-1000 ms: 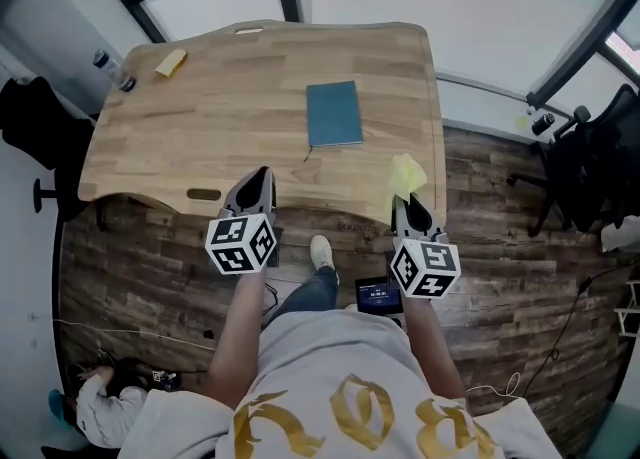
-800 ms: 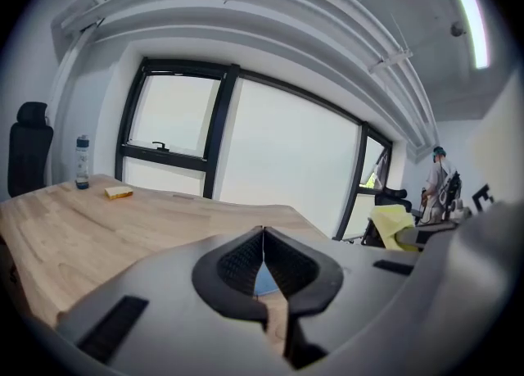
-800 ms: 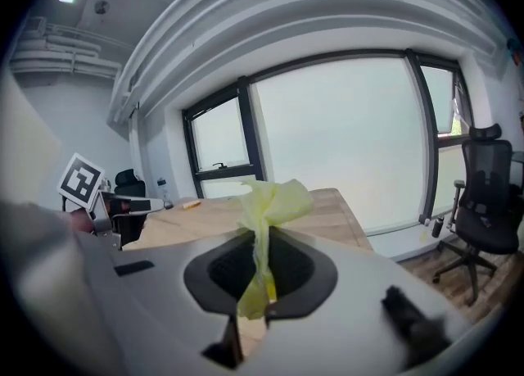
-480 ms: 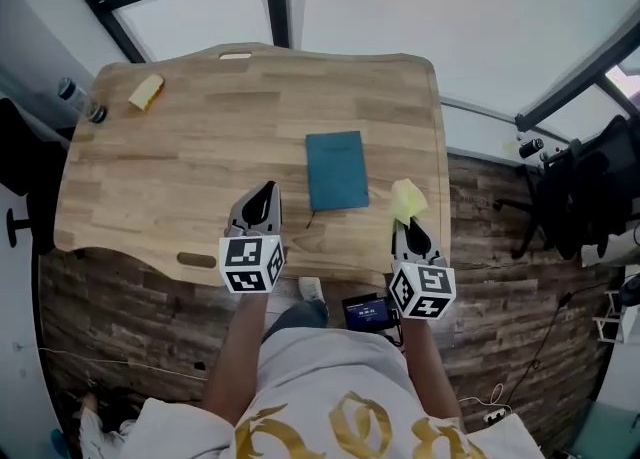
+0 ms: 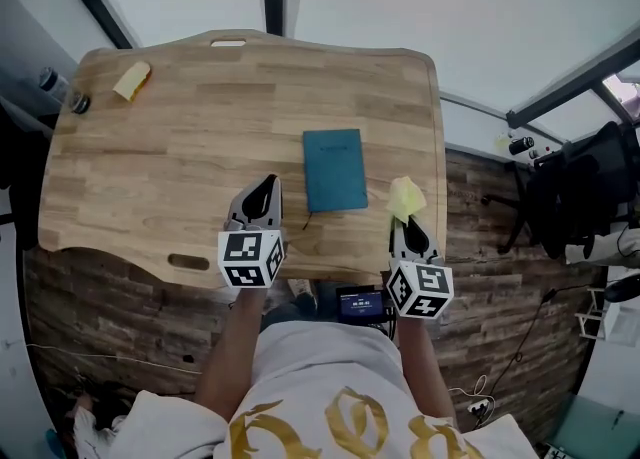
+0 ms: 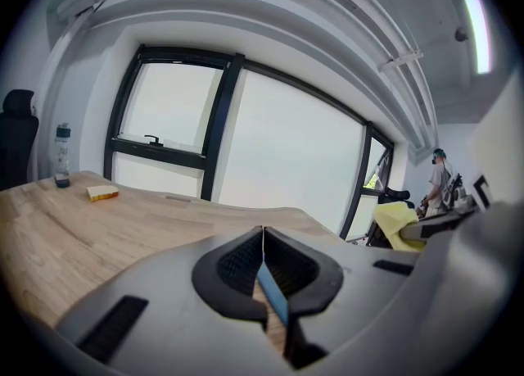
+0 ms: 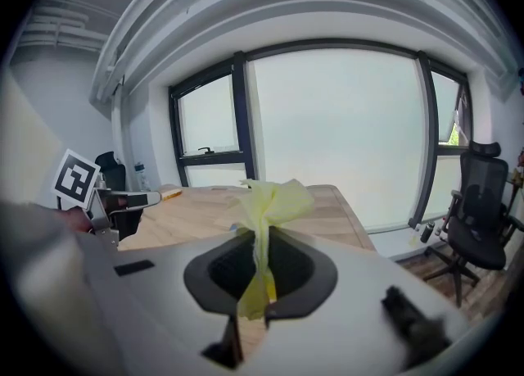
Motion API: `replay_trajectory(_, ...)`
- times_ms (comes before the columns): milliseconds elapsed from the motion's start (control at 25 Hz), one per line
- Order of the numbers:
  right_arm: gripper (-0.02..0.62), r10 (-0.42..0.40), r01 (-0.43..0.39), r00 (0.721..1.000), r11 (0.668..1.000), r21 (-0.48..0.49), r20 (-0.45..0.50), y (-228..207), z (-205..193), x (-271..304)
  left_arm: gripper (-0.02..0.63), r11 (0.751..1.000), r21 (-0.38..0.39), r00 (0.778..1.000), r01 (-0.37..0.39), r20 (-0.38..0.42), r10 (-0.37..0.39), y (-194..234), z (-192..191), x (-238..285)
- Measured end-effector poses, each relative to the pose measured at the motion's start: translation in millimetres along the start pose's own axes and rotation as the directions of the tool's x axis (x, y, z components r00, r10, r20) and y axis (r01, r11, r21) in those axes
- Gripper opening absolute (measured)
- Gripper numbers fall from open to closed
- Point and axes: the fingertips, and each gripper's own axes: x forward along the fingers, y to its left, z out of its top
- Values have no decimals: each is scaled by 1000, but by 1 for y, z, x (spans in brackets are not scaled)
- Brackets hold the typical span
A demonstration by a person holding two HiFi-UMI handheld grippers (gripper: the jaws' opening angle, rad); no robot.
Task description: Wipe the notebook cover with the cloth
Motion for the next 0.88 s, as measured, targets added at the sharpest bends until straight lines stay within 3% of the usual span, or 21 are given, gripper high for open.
replay_trajectory(240, 37, 5, -5, 1000, 1000, -30, 7, 1, 9, 14, 15, 991, -135, 989, 26, -143, -46, 11, -25, 22)
replay_trajectory(520, 37, 7, -7, 1000, 999, -39, -4, -8, 17, 32, 15, 989, -145, 986, 27, -162, -50, 14, -21, 38)
replay_trajectory(880, 37, 24, -27, 997, 999, -45, -70, -20, 3, 63, 15, 992, -125, 971, 23, -235, -52, 10, -44, 68)
